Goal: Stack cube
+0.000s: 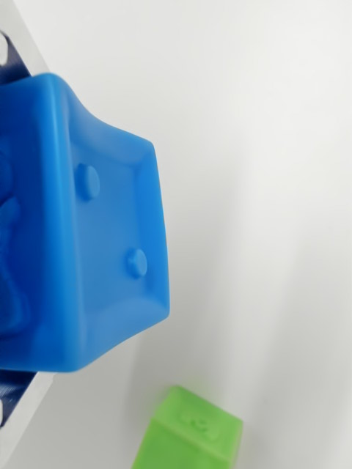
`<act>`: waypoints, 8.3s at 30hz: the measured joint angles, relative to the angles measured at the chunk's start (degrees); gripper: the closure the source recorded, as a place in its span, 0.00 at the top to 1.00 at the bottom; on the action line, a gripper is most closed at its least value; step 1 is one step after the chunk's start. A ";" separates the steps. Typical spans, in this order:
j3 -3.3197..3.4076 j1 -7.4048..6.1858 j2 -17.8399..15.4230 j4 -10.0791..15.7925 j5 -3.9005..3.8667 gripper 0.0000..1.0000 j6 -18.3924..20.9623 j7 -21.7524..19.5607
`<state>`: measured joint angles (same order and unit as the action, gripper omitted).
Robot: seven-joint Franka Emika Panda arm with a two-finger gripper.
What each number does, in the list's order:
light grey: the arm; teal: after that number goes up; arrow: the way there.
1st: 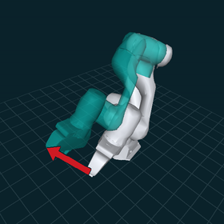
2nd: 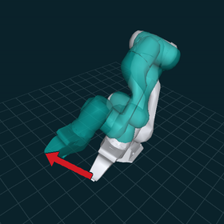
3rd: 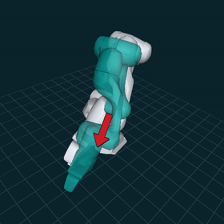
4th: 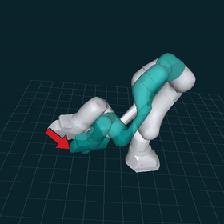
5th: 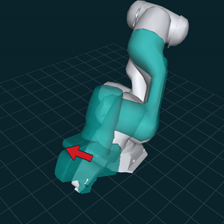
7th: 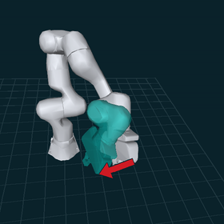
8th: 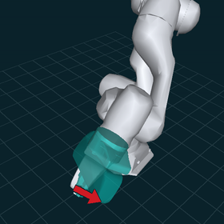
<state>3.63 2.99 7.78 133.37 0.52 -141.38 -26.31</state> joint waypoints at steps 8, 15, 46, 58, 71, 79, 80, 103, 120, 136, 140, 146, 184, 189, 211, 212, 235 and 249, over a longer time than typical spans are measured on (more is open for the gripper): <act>0.71 0.86 0.54 -1.23 0.18 0.00 0.74 -0.21; 1.30 1.63 1.07 -2.30 0.33 0.00 1.32 -0.40; 3.85 4.88 4.01 -8.16 1.39 0.00 4.31 -1.47; 4.67 6.16 5.35 -10.75 1.87 0.00 5.60 -1.97; 5.48 7.48 6.94 -13.69 2.36 0.00 6.98 -2.66; 5.80 8.17 7.83 -15.05 2.63 0.00 7.56 -2.92; 5.80 8.20 8.05 -15.03 2.71 0.00 7.40 -2.92; 5.48 8.25 15.54 -14.09 4.77 0.00 -0.52 -1.92; 5.02 8.52 19.60 -14.11 5.98 0.00 -4.47 -1.10; 4.50 8.91 22.25 -14.49 6.66 0.00 -6.74 -0.61; 4.39 9.00 22.59 -14.54 6.69 0.00 -7.08 -0.58; 4.33 9.03 22.83 -14.60 6.70 0.00 -7.26 -0.57; 4.32 9.01 22.78 -14.62 6.71 1.00 -7.23 -0.56; 4.39 8.97 22.24 -14.59 6.71 1.00 -6.87 -0.58; 5.73 8.01 14.62 -14.00 5.21 1.00 -0.01 -1.52; 5.79 7.96 14.16 -14.00 5.07 1.00 0.43 -1.60; 6.29 7.70 4.85 -16.58 2.40 1.00 12.04 -3.37; 6.31 7.70 0.87 -20.24 1.44 1.00 19.62 -4.03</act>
<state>9.94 10.70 8.65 113.13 1.96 -121.76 -30.34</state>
